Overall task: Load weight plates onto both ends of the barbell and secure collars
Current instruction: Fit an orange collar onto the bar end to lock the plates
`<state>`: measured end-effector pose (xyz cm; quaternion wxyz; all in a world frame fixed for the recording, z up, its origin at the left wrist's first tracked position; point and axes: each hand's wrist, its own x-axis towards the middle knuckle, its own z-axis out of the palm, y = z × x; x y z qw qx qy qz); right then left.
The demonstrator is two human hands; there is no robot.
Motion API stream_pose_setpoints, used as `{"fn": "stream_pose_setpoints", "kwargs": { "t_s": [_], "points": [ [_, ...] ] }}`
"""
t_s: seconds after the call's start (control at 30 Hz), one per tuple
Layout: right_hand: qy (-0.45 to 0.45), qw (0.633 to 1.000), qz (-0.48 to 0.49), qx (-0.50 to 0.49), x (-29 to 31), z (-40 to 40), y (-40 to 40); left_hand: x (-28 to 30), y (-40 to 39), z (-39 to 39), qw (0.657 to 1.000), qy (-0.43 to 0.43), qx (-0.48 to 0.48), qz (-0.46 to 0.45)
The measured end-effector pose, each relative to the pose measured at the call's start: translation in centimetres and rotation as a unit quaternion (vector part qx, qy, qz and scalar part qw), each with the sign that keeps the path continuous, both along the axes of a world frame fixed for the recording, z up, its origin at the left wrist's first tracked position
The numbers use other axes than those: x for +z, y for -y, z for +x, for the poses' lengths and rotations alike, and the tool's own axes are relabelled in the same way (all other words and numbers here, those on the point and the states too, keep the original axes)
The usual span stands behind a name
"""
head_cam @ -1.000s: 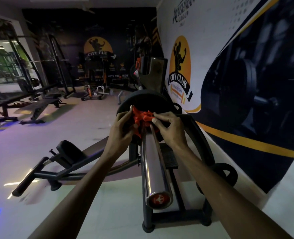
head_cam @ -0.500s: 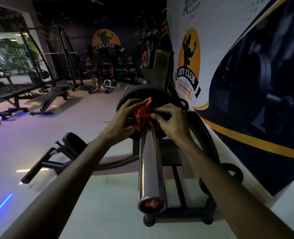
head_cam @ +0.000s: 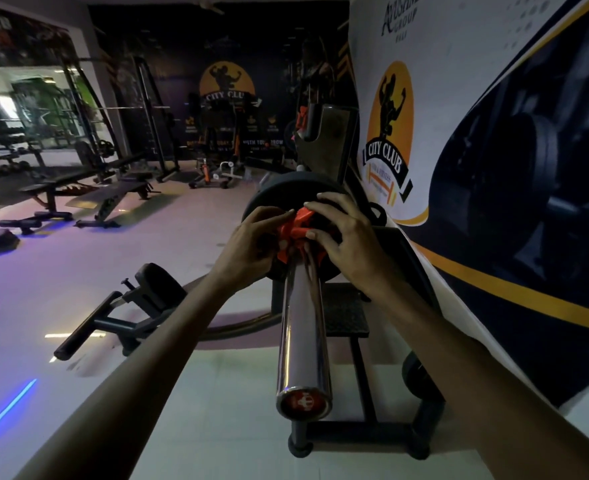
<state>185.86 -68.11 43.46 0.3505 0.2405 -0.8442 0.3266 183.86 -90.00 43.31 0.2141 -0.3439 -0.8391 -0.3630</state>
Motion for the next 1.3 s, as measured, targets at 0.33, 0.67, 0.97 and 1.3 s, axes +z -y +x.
{"fn": "stream_pose_setpoints", "kwargs": {
  "t_s": [0.33,0.67,0.97,1.3],
  "points": [
    [-0.025,0.995,-0.093,-0.015,-0.9,0.8,0.7,-1.6,-0.2,0.1,0.994,0.013,0.047,0.095],
    [-0.015,0.991,-0.131,-0.025,-0.9,1.1,0.9,-1.3,-0.1,0.7,0.995,0.014,0.043,0.085],
    [0.090,0.990,-0.100,-0.031,0.1,2.6,0.8,-0.8,0.0,2.7,0.996,0.020,0.059,0.065],
    [0.091,0.988,-0.114,-0.042,-3.2,13.1,-1.0,-3.0,1.8,13.7,0.991,0.042,0.086,0.093]
  ]
}}
